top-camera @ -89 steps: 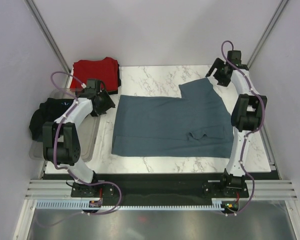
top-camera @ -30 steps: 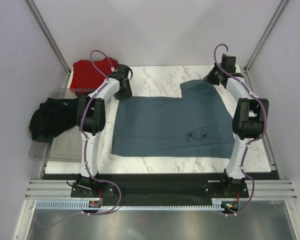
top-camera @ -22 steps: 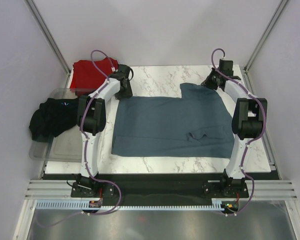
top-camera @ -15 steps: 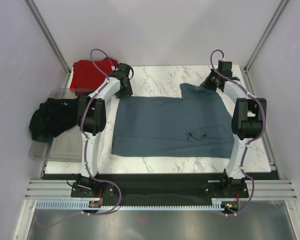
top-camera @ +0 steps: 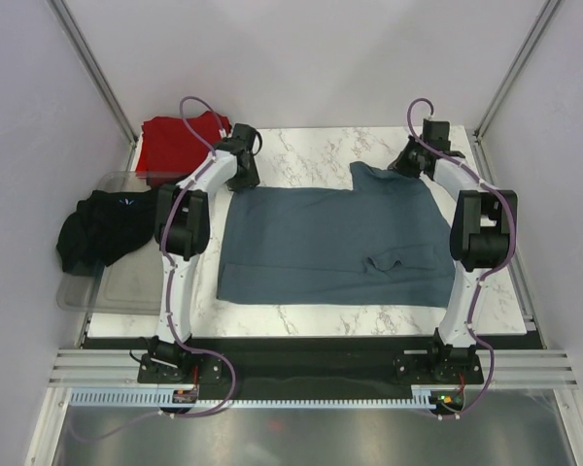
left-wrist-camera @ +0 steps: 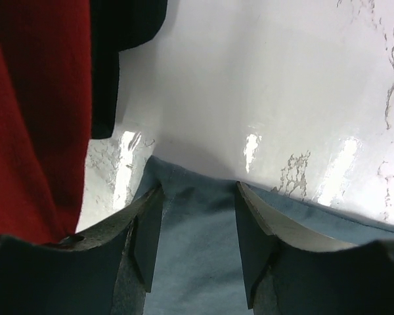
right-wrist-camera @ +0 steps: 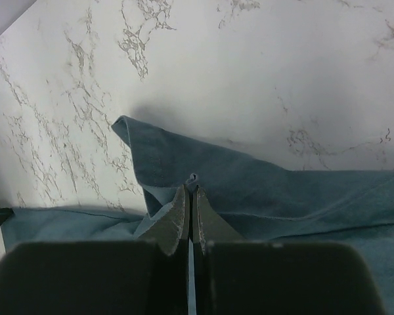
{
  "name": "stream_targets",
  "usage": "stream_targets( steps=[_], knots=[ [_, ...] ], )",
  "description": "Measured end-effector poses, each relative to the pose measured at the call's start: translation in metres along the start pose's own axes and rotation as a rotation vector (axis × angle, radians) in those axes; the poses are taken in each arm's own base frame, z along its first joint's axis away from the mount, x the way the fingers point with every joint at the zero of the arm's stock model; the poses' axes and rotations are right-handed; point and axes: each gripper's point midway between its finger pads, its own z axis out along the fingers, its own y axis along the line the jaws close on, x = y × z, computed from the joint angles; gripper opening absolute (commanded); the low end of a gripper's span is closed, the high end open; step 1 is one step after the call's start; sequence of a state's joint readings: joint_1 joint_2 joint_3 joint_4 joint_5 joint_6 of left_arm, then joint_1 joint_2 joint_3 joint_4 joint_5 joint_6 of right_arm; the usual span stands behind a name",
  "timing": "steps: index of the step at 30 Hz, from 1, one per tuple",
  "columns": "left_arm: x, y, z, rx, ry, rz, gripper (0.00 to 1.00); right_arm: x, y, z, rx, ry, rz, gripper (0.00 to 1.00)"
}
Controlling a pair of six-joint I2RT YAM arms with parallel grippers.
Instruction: Fold and stack the t-shirts
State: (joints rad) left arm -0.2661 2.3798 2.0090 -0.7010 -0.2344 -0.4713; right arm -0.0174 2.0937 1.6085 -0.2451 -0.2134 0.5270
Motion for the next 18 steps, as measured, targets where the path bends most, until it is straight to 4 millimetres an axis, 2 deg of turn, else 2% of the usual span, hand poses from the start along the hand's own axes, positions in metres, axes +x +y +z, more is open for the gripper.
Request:
stream_targets(
  steps=[4,7,13,18],
  knots=[
    [0.000,0.000,0.000,0.001,0.001,-0.004,0.33,0.003,0.000,0.001,0.001,0.005,-0.001,0.00],
    [0.001,-0.001,0.000,0.005,0.004,-0.008,0.23,0.005,0.000,0.001,0.001,0.009,-0.002,0.00],
    [0.005,-0.008,-0.002,0.025,0.013,-0.010,0.14,0.014,-0.003,-0.001,0.005,0.026,0.000,0.00],
    [0.019,-0.010,-0.013,0.031,0.040,-0.003,0.08,0.017,0.000,-0.022,0.004,0.023,-0.004,0.00]
  ],
)
